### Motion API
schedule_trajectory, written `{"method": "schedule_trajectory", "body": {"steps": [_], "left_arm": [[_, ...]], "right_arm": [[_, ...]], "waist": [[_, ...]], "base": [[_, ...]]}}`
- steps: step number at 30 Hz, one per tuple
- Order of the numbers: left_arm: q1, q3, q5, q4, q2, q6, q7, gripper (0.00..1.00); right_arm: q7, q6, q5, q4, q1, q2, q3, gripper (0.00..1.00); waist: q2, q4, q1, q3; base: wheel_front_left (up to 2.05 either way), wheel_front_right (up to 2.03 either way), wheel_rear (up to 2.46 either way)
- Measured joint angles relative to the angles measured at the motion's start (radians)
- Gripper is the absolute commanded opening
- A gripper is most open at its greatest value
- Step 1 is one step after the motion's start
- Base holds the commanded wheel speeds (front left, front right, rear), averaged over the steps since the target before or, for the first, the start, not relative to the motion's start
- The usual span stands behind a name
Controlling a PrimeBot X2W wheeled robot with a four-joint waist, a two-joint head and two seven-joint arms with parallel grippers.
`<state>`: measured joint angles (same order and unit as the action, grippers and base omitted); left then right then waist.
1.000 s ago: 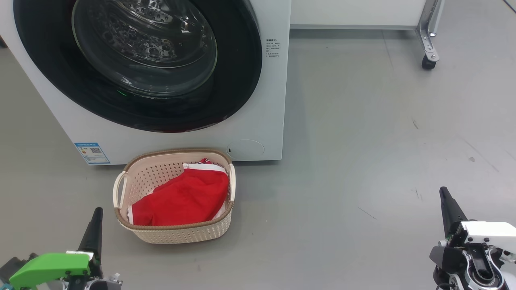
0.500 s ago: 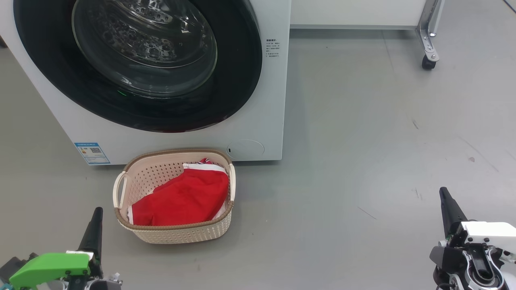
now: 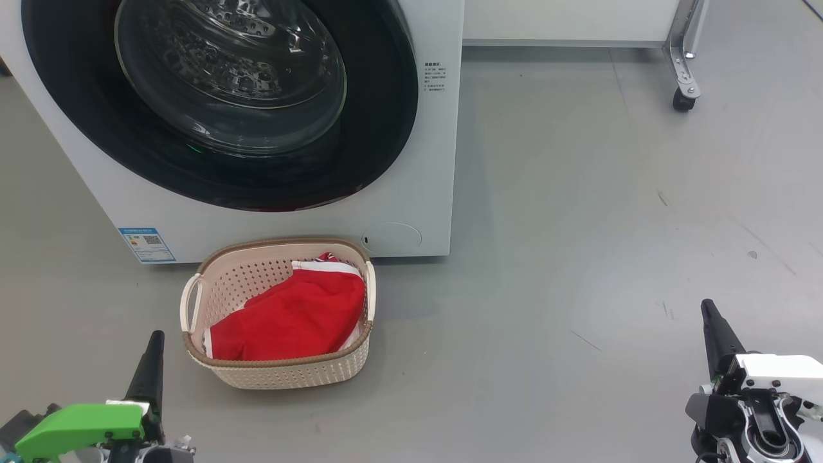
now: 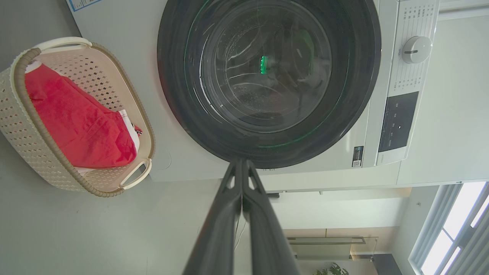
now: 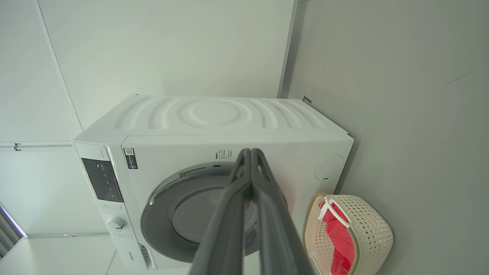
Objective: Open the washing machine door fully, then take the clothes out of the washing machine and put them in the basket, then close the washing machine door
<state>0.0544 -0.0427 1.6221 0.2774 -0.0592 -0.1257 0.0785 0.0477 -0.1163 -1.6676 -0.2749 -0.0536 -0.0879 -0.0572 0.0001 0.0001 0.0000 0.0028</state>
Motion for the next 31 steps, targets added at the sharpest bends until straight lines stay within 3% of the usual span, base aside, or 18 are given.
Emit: {"method": "schedule_trajectory", "body": {"steps": [31], "left_arm": [[0.000,-0.004,0.000,-0.001,0.001,0.000,0.001,0.00]], "right_arm": [[0.001,-0.005,0.000,-0.005,-0.001,0.000,-0.003,0.00]], "waist": [[0.0000,0.000,0.0000,0.000]], "base": [[0.00,0.00,0.00]]}}
